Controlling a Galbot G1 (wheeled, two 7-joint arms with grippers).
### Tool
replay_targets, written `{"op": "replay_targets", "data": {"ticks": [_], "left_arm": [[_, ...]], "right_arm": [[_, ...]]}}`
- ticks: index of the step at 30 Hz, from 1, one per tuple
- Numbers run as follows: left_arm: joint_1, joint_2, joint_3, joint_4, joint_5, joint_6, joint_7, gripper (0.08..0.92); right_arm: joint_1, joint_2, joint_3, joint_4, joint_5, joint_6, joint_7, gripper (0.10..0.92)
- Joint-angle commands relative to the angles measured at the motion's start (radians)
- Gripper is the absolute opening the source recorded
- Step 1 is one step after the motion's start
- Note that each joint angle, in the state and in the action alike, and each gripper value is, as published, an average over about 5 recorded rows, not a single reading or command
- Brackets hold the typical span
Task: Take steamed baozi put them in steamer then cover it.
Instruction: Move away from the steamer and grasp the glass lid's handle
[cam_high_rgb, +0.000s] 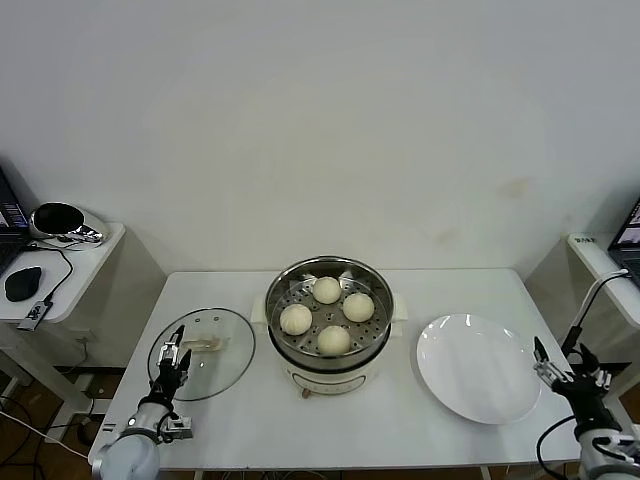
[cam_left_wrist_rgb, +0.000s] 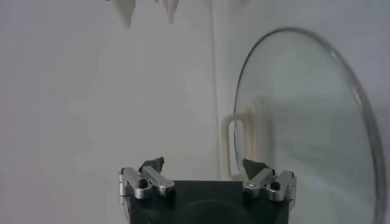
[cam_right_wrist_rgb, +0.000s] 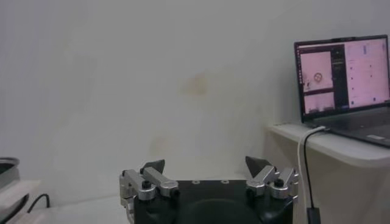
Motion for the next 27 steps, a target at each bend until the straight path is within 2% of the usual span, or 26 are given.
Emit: {"op": "replay_targets", "data": {"ticks": [1,27], "left_arm": [[-0.045,-0.001,0.005,0.046,-0.009,-0.002,-0.006,0.823],[-0.086,-0.033,0.042,0.078,-0.067,0.118,-0.021,0.823]], "right_arm": [[-0.005,0.008,0.008,-0.002,-0.01,0.006,-0.001,0.823],[-0.01,0.028,-0.01,-0.025,-0.04,0.03,-0.005,0.823]]}}
